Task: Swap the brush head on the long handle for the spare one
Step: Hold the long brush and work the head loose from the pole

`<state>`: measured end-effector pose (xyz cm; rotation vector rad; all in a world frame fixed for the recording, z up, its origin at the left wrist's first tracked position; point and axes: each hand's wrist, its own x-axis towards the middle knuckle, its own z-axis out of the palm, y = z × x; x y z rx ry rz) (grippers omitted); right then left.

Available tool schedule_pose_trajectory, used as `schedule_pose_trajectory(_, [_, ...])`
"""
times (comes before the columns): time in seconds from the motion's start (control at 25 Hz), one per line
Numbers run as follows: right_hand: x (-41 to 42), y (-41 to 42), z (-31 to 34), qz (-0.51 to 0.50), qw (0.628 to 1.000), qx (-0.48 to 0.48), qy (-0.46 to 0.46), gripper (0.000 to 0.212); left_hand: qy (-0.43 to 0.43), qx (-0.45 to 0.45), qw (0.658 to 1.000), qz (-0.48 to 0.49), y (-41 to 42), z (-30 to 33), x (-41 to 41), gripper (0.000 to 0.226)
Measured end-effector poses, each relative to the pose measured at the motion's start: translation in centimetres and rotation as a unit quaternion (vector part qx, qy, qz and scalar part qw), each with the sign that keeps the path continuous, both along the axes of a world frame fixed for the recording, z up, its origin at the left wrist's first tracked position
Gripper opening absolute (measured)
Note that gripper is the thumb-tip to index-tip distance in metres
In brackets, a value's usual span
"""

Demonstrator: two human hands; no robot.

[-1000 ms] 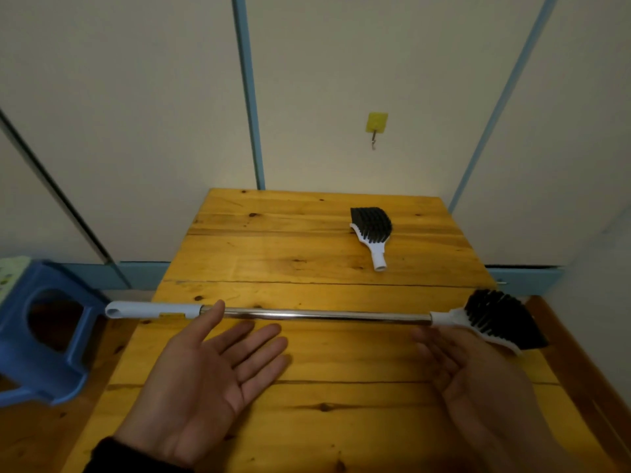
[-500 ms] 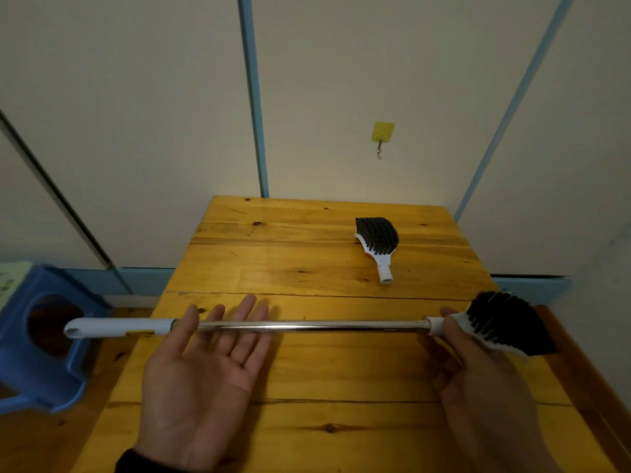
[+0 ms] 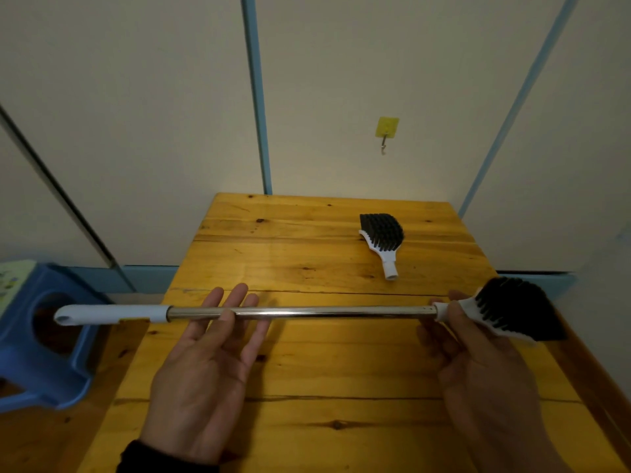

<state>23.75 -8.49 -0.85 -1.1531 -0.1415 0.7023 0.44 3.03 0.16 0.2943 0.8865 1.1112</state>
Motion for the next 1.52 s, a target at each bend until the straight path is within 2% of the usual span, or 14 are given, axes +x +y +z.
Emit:
schedule_pose_trajectory(0.16, [-0.3, -0.9, -0.3, 0.018, 0.99, -0.084, -0.112, 0.018, -0.014, 0.009, 1.0, 0.011, 0.2, -0.4, -0.3, 0.038])
schedule_pose_trajectory(0.24, [-0.3, -1.2, -0.4, 0.039, 0.979, -0.123, -0.156, 0.025, -0.017, 0.015, 1.0, 0.012, 0.3, -0.4, -0.4, 0.038])
schedule_pose_trajectory(0.4, [-0.3, -1.0, 0.1, 0.031, 0.994, -0.079, -0.066, 0.024, -0.023, 0.018, 1.0, 0.002, 0.5, -0.4, -0.2, 0.035])
schedule_pose_trajectory(0.48, [-0.2, -0.9, 0.1, 0.037, 0.996, -0.062, -0.058, 0.022, -0.02, 0.013, 1.0, 0.004, 0.6, -0.4, -0.1, 0.034])
schedule_pose_trajectory(0.72, [-0.1, -0.3, 0.0, 0.012, 1.0, 0.007, -0.022, 0.037, -0.011, 0.015, 1.0, 0.013, 0.5, -0.1, 0.3, 0.029])
schedule_pose_trajectory(0.84, [0.1, -0.1, 0.1, -0.004, 0.999, 0.04, 0.019, 0.033, -0.015, 0.023, 1.0, 0.012, 0.5, -0.1, 0.6, 0.031])
schedule_pose_trajectory(1.08, [0.1, -0.3, -0.2, -0.038, 0.988, 0.063, 0.133, 0.044, -0.01, 0.034, 0.999, 0.021, 0.1, -0.3, 1.3, 0.034])
schedule_pose_trajectory(1.2, [0.2, -0.4, -0.2, -0.046, 0.987, 0.068, 0.135, 0.038, -0.019, 0.035, 0.999, 0.016, 0.0, -0.2, 1.4, 0.032])
schedule_pose_trajectory(1.32, [0.3, -0.4, -0.2, -0.054, 0.989, 0.078, 0.114, 0.042, -0.016, 0.038, 0.999, 0.017, 0.0, 0.1, 1.3, 0.031])
schedule_pose_trajectory(1.52, [0.5, -0.4, -0.3, -0.049, 0.99, 0.087, 0.095, 0.029, -0.011, 0.039, 0.999, 0.029, 0.0, 0.1, 1.3, 0.03])
